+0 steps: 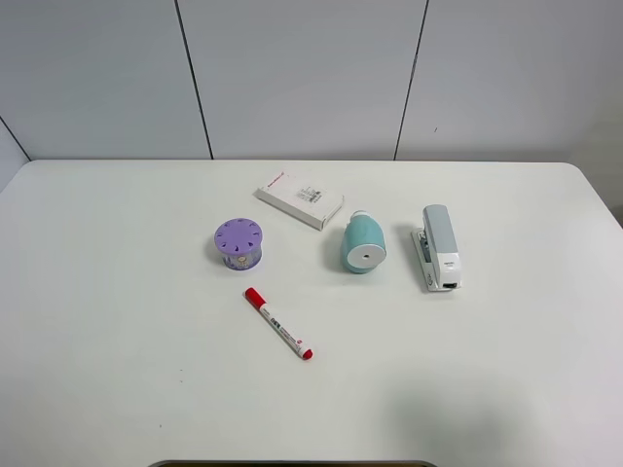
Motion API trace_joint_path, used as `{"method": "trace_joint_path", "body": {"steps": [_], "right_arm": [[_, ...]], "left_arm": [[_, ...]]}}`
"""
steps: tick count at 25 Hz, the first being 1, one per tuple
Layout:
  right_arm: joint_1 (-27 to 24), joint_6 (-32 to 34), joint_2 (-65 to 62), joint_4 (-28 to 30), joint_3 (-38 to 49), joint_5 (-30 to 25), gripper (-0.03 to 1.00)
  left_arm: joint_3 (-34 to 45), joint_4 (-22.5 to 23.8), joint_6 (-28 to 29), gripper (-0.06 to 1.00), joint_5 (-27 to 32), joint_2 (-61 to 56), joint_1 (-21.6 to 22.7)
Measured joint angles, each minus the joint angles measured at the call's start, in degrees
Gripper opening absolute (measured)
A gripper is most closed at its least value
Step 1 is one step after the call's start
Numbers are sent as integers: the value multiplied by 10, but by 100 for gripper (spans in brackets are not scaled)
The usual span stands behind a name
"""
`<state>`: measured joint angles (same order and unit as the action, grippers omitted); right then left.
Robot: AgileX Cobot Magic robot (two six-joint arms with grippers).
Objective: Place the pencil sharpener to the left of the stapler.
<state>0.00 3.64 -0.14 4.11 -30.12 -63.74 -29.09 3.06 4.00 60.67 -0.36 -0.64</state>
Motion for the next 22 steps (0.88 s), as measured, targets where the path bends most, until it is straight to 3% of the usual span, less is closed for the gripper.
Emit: {"method": "trace_joint_path", "body": {"steps": [22], "right_arm": [[0, -24, 0, -9, 8, 15, 98]], "left_arm": [[0, 0, 0, 95, 0, 0, 0]]}}
